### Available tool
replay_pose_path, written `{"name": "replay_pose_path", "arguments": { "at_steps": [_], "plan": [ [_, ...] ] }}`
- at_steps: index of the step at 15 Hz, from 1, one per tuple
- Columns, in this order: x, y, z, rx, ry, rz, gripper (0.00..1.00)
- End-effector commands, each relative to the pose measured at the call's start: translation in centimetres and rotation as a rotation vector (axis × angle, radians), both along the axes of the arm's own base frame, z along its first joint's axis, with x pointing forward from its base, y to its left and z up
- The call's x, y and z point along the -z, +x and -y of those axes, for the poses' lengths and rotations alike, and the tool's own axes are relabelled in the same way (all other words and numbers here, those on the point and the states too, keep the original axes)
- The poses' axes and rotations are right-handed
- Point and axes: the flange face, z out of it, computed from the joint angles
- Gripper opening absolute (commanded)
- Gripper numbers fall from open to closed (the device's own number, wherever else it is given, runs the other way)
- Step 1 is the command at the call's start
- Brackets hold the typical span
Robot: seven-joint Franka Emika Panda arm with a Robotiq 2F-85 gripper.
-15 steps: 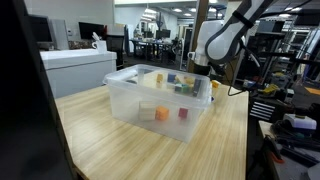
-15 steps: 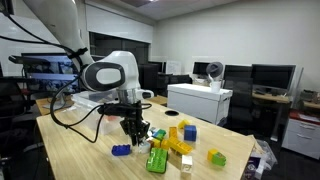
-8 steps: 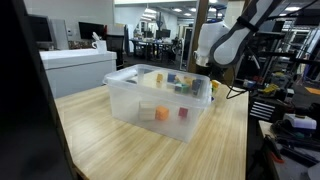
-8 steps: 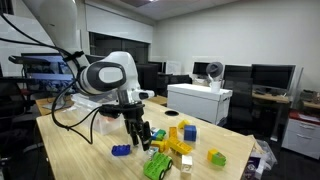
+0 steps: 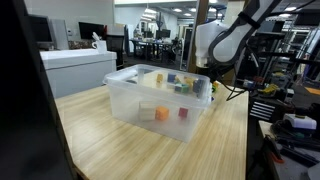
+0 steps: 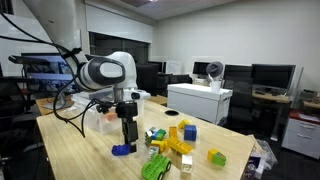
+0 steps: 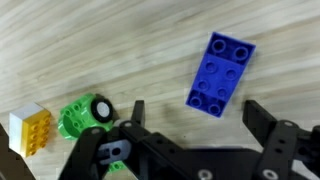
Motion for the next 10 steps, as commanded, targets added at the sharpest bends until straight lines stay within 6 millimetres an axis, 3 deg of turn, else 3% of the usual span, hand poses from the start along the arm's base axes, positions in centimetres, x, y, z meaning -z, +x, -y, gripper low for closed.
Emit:
{"name": "replay_pose_path", "arguments": {
  "at_steps": [1,5,10],
  "plan": [
    [-1.6,-1.7,-1.2,0.084,0.069,0.03,1.0],
    [-2.1,-3.1,-1.6,0.174,0.155,0.102,1.0],
    [-1.1,-4.7,-0.1,0.238,0.174,0.135,1.0]
  ]
}}
